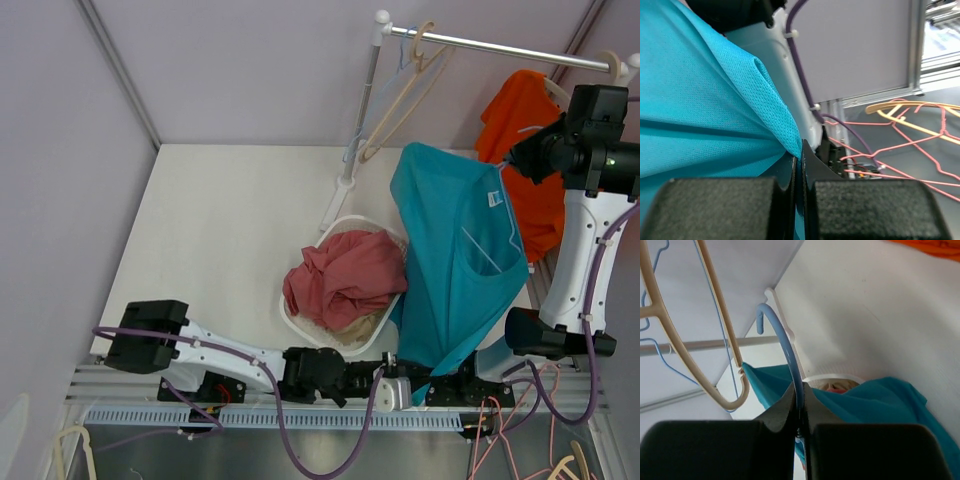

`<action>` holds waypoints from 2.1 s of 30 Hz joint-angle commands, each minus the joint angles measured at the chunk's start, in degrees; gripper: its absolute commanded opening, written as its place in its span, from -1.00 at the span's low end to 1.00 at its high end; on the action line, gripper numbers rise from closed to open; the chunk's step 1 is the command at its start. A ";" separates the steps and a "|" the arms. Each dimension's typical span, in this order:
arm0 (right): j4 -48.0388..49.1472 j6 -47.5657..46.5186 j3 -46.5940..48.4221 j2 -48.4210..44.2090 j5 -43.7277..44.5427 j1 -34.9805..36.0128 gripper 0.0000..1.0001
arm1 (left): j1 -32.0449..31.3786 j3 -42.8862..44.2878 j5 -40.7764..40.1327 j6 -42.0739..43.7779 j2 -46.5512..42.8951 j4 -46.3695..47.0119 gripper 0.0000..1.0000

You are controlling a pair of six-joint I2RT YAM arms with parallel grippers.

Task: Remove the t-shirt from the hanger

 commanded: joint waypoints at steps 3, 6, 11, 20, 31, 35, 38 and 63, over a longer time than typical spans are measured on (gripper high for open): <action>4.02 0.40 1.01 0.04 -4.60 -1.54 -1.00 | -4.11 -5.18 3.37 -6.68 1.31 6.90 -0.99; 4.71 0.57 -0.31 -0.57 -16.83 -4.78 -1.00 | -4.11 -4.92 -6.11 -2.40 1.91 4.28 -0.99; 4.28 1.72 -2.94 -7.75 -8.52 0.37 -1.00 | -0.60 -4.90 -19.23 2.29 0.18 8.47 -0.99; 22.21 -14.45 -27.99 -28.08 5.13 5.39 -1.00 | 5.91 3.67 -11.31 -5.71 -15.66 -12.65 -0.99; 18.95 -27.19 -31.33 -33.88 9.54 5.92 -1.00 | 14.17 2.91 -6.13 -17.67 -19.87 -20.96 -0.99; 20.97 -29.84 -33.44 -38.00 3.49 6.01 -1.00 | 16.89 4.04 -5.44 -21.08 -19.18 -24.28 -0.99; 21.24 -30.54 -33.10 -39.50 0.76 5.92 -1.00 | 20.93 5.01 -2.90 -25.30 -18.74 -27.28 -0.99; 20.80 -22.37 -21.06 -25.28 12.44 5.92 -1.00 | 20.42 8.27 -0.60 -19.78 -28.14 -31.95 0.99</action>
